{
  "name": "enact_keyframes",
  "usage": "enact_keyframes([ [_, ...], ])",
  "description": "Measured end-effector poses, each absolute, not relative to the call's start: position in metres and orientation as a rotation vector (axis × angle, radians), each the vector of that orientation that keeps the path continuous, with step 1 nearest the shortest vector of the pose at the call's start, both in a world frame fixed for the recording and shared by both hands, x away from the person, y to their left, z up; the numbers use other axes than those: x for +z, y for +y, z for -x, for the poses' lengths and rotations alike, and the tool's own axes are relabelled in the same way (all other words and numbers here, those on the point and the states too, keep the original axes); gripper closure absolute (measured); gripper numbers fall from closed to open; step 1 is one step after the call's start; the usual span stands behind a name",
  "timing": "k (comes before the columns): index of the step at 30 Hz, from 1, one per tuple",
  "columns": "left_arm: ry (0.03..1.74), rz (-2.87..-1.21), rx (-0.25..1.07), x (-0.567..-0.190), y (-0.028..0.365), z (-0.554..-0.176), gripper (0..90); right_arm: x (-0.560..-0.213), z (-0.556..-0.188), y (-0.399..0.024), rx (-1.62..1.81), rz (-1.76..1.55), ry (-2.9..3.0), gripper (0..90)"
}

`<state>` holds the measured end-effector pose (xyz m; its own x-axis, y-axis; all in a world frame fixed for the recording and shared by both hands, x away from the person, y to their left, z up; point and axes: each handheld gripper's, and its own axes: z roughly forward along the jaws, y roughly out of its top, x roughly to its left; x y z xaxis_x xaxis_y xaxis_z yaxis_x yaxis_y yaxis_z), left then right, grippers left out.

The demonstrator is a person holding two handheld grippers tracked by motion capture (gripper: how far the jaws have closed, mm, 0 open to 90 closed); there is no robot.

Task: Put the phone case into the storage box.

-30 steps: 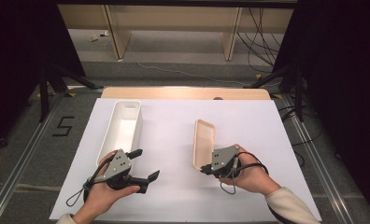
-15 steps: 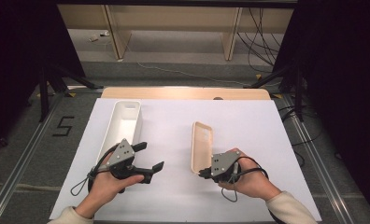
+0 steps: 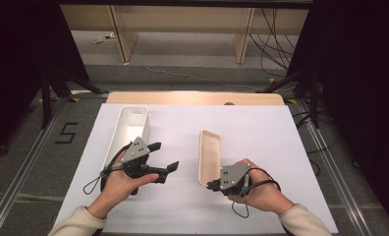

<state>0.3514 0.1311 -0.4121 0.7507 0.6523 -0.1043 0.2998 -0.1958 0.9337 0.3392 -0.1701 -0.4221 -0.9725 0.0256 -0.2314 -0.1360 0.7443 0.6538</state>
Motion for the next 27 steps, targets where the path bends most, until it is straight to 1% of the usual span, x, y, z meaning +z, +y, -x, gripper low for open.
enact_keyframes([
  [27,0.716,-1.830,0.341,-0.403,0.096,-0.367,13.6,-0.424,-0.337,-0.166,1.043,0.105,2.716,88.1],
])
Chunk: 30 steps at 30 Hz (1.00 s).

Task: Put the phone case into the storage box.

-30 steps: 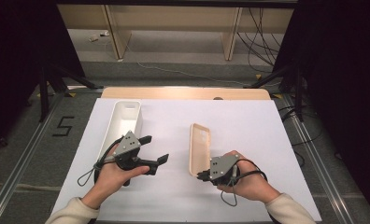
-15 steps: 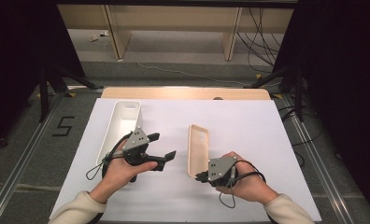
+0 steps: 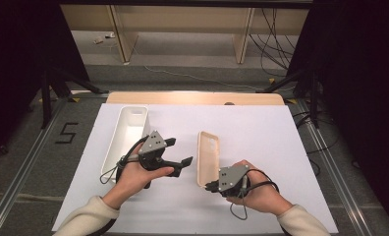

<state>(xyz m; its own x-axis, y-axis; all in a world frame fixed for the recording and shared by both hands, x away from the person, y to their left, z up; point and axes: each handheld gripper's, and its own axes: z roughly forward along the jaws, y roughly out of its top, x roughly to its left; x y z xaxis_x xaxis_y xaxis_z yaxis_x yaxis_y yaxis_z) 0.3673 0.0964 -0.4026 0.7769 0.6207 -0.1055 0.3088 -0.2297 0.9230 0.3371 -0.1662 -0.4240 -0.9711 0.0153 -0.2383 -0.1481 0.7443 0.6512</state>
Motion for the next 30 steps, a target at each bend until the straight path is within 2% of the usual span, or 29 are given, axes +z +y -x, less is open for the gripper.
enact_keyframes([
  [30,0.773,-1.853,0.313,-0.400,0.068,-0.395,18.9,-0.423,-0.333,-0.162,1.046,0.129,2.710,88.0],
])
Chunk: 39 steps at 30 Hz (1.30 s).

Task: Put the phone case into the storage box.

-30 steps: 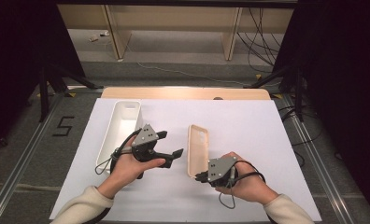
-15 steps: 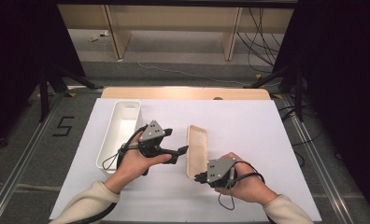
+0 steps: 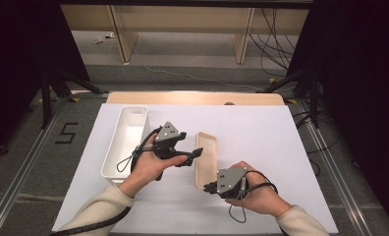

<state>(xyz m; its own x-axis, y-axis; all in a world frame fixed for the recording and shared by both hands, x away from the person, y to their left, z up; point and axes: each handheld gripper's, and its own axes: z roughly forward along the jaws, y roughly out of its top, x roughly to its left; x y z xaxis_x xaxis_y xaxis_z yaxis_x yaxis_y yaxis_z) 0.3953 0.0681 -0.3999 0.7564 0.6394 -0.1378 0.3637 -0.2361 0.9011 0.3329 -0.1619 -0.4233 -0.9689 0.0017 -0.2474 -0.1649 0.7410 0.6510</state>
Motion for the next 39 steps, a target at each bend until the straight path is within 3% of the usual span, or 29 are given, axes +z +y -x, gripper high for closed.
enact_keyframes([
  [19,0.842,-1.848,0.281,-0.403,0.064,-0.406,26.4,-0.422,-0.331,-0.160,1.043,0.151,2.698,88.1],
  [39,0.906,-1.806,0.214,-0.405,0.062,-0.412,47.1,-0.421,-0.329,-0.158,1.018,0.179,2.686,88.1],
])
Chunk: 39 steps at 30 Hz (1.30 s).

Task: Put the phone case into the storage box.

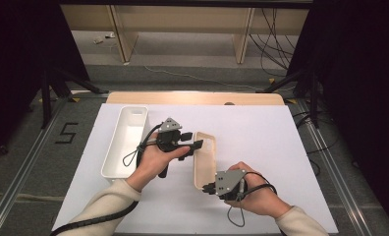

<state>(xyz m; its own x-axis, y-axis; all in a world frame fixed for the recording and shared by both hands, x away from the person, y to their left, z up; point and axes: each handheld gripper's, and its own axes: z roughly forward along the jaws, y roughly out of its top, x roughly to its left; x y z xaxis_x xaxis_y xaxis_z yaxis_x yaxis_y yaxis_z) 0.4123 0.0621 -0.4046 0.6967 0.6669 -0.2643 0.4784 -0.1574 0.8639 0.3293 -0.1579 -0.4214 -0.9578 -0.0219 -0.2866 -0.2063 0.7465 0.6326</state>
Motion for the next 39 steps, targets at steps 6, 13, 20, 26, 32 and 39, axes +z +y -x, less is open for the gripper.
enact_keyframes([
  [6,0.919,-1.784,0.193,-0.405,0.062,-0.413,52.2,-0.421,-0.328,-0.157,1.012,0.189,2.683,88.1],
  [13,0.933,-1.765,0.177,-0.405,0.063,-0.414,59.8,-0.421,-0.328,-0.157,1.011,0.194,2.679,88.1],
  [20,0.935,-1.740,0.159,-0.403,0.062,-0.411,63.8,-0.422,-0.328,-0.156,0.991,0.195,2.677,88.1],
  [26,0.927,-1.726,0.160,-0.399,0.061,-0.408,66.9,-0.424,-0.328,-0.156,0.984,0.195,2.680,88.2],
  [32,0.920,-1.702,0.165,-0.396,0.060,-0.404,70.3,-0.426,-0.330,-0.156,0.977,0.203,2.681,88.3],
  [39,0.915,-1.690,0.167,-0.394,0.058,-0.401,73.5,-0.427,-0.330,-0.156,0.956,0.196,2.687,88.2],
])
